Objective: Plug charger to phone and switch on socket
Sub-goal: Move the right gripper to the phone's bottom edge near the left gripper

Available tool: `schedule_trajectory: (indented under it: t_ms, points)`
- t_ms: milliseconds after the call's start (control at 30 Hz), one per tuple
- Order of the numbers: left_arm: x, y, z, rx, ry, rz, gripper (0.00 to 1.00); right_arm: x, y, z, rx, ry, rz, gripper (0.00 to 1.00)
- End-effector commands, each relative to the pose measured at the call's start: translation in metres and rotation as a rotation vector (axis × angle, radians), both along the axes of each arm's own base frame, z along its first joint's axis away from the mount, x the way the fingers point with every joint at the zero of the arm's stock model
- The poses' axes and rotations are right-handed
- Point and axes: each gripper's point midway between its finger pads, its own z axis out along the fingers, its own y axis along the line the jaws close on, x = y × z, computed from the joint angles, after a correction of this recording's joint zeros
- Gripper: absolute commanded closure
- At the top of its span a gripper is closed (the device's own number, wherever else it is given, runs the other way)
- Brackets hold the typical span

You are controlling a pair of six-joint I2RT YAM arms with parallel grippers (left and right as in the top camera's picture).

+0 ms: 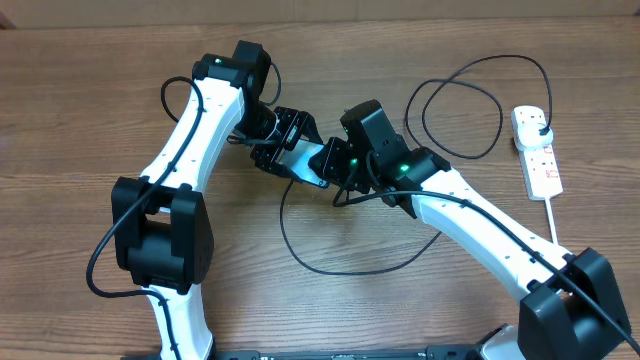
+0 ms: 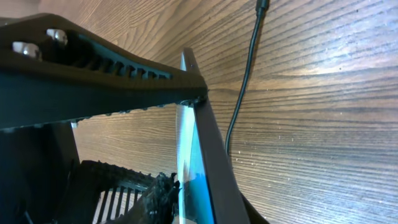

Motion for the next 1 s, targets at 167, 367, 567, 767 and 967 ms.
schedule_trajectory:
  t_ms: [167,367,567,767,967]
  points:
    - [0.007,-0.009,0.015,-0.045,-0.041,0.000,0.56,0.001,0.001,-0.008,-0.011,0.009,-0.003,0.88]
    - [0.007,-0.009,0.015,-0.045,-0.041,0.000,0.55,0.001,0.001,-0.007,-0.007,0.013,-0.010,0.96]
    - [0.007,-0.009,0.015,-0.045,-0.040,-0.001,0.49,0.005,0.007,0.000,0.038,0.003,-0.007,0.96]
    - [0.007,-0.009,0.015,-0.045,-0.043,-0.004,0.16,0.008,0.005,0.003,0.050,-0.002,-0.014,0.96]
    - [0.015,-0.011,0.016,-0.068,-0.141,-0.080,0.00,0.019,-0.016,0.022,0.073,-0.029,-0.062,0.96]
